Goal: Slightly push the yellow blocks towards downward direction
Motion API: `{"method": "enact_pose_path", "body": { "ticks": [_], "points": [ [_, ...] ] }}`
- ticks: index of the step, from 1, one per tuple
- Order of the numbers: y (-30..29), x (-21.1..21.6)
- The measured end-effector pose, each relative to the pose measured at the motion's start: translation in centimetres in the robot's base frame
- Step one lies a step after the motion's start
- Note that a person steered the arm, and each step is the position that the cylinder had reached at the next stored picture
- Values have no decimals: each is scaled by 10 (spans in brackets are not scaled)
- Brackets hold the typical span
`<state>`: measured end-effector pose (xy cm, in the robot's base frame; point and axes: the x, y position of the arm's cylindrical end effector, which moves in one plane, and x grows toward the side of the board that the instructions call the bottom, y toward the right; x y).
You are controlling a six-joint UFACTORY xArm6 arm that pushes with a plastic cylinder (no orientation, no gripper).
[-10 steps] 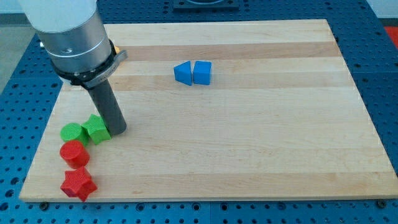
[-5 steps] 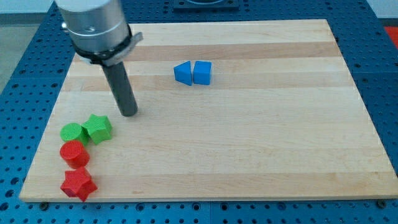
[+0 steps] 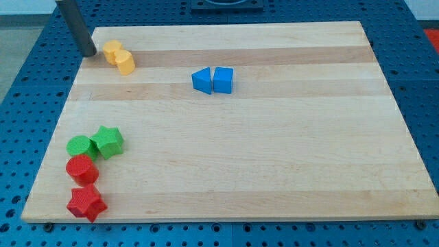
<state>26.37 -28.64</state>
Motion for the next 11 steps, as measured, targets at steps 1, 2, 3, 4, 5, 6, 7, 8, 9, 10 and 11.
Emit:
{"method": "enact_pose_path", "body": {
  "ticks": [1, 2, 3, 4, 5, 6, 7, 8, 9, 10, 11],
  "points": [
    [28, -29],
    [34, -28],
    [65, -7],
    [90, 37],
    [102, 53],
    [113, 52],
    [160, 67],
    [185, 76],
    [208, 91],
    [238, 92],
    [284, 92]
  ]
}}
